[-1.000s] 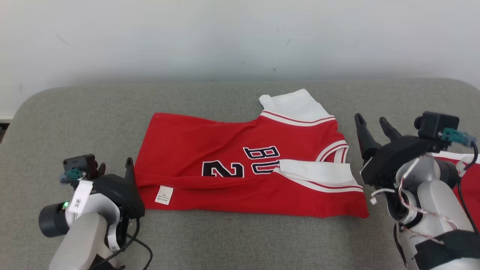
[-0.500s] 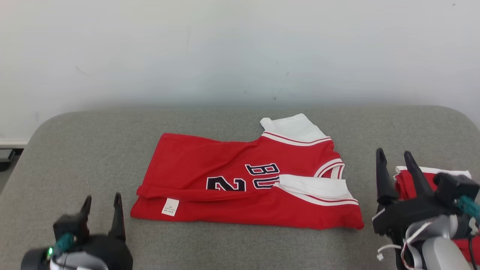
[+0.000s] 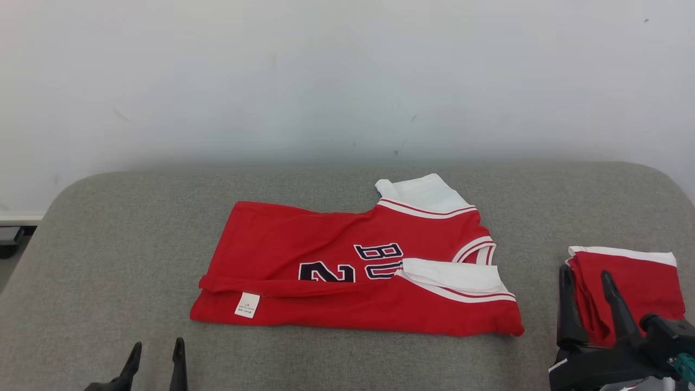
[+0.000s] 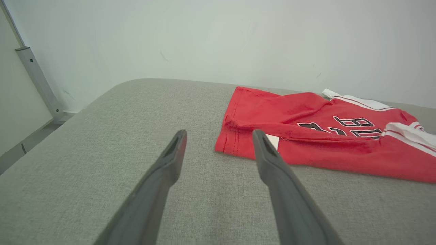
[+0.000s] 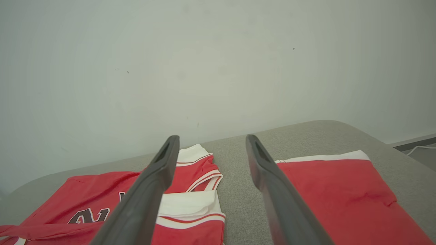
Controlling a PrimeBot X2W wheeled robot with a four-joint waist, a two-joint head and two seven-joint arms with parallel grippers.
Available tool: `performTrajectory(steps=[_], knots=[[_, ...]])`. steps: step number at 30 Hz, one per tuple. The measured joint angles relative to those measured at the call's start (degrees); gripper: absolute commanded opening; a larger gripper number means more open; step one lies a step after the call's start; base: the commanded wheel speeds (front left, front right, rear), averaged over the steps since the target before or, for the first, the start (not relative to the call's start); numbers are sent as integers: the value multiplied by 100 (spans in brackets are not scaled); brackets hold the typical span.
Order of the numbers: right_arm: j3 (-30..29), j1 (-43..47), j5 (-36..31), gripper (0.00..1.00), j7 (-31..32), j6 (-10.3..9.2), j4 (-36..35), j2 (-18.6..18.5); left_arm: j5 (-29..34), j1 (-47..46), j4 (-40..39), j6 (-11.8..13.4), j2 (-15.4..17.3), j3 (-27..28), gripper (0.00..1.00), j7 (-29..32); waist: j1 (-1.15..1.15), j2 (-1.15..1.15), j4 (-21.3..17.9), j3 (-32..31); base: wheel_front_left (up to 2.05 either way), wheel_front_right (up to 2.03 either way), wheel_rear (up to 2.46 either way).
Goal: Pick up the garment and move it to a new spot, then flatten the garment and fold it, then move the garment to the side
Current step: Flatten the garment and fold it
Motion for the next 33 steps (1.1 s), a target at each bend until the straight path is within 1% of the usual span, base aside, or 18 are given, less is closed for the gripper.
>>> performTrajectory(steps=[5, 8, 10, 18, 23, 26, 33], knots=[[0, 77, 9, 100, -86, 0, 44, 10, -85, 229, -274, -68, 0, -21, 100, 0, 1, 1, 13, 1, 0, 0, 0], [97, 71, 9, 100, -88, 5, 48, 14, -80, 229, -283, -162, 35, -51, 100, 0, 1, 1, 0, 7, 0, 0, 0], [187, 62, 9, 100, -87, 49, 48, 30, -81, 193, -216, -191, 85, -49, 100, 4, 1, 1, -30, 21, 0, 0, 0], [477, -143, -1, 100, -80, 154, 24, 35, -81, -652, 494, -466, 338, -94, 100, 477, 1, 1, -266, 142, 0, 0, 0], [553, -183, -33, 100, -35, 161, -27, 34, -81, -833, 1072, -614, 454, -151, 100, 827, 1, 1, -518, 243, 0, 0, 0], [570, -202, -59, 100, -26, 178, -55, 26, -82, -858, 1321, -664, 471, -181, 100, 976, 1, 1, -696, 307, 0, 0, 0], [581, -312, -63, 100, 25, 204, -98, -44, -102, -1163, 1822, -649, 471, -154, 100, 1221, 2, 1, -1092, 480, 0, 0, 0]])
